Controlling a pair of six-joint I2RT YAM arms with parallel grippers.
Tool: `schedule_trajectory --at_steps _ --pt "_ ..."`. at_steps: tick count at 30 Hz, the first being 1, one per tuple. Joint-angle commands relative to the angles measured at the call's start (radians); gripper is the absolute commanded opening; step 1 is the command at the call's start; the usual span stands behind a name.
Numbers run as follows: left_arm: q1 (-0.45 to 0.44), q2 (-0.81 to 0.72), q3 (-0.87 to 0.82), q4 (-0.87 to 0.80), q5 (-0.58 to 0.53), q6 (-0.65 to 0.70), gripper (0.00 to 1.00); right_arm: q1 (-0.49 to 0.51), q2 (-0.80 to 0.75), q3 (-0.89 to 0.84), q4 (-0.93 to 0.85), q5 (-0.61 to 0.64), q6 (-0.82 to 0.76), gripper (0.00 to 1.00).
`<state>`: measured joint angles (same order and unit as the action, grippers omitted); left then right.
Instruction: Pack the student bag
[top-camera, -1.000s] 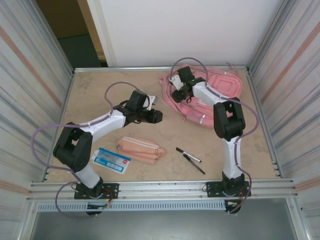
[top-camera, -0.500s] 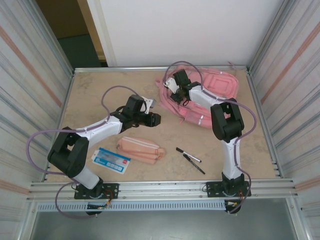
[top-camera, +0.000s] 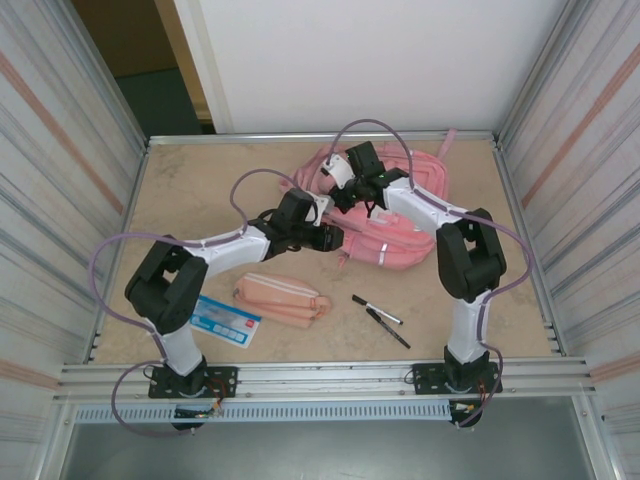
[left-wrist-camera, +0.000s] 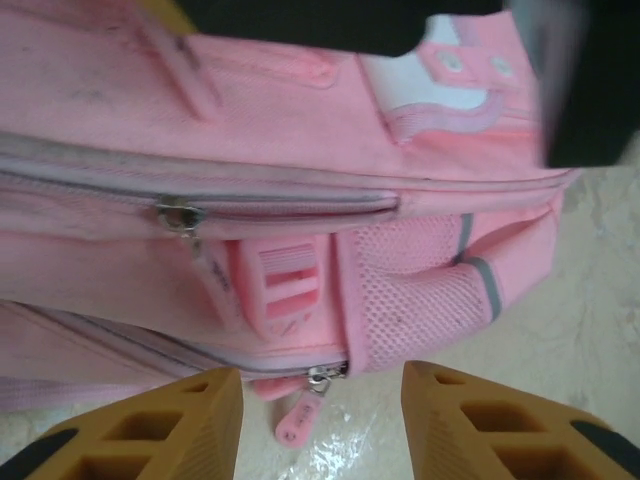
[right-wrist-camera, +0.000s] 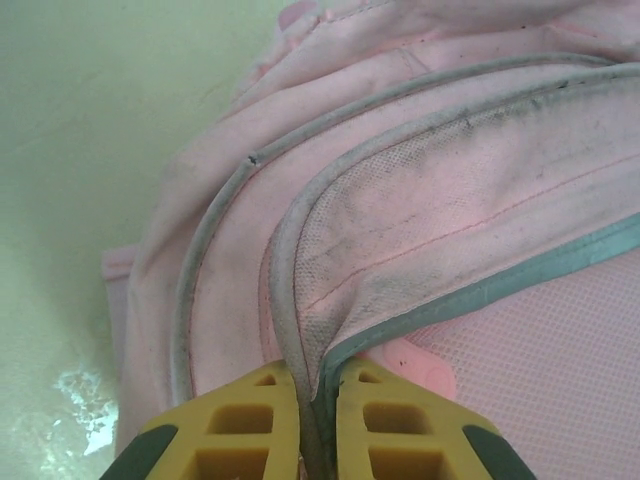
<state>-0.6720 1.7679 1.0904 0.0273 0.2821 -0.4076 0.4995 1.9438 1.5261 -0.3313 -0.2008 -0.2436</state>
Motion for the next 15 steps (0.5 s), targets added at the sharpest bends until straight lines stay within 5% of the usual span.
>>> schedule_trajectory --at_steps 1,10,15 --pt "0.006 0.036 0.04 -0.004 -0.094 -0.042 0.45 0.031 -0.094 -0.022 0.033 -0.111 0.068 0.0" --pt "0.003 0.079 0.052 0.042 -0.049 -0.058 0.42 0.036 -0.12 -0.032 0.031 -0.2 0.116 0.0" --pt "0.003 0.101 0.055 0.04 -0.08 -0.06 0.2 0.036 -0.12 -0.026 0.002 -0.211 0.11 0.0"
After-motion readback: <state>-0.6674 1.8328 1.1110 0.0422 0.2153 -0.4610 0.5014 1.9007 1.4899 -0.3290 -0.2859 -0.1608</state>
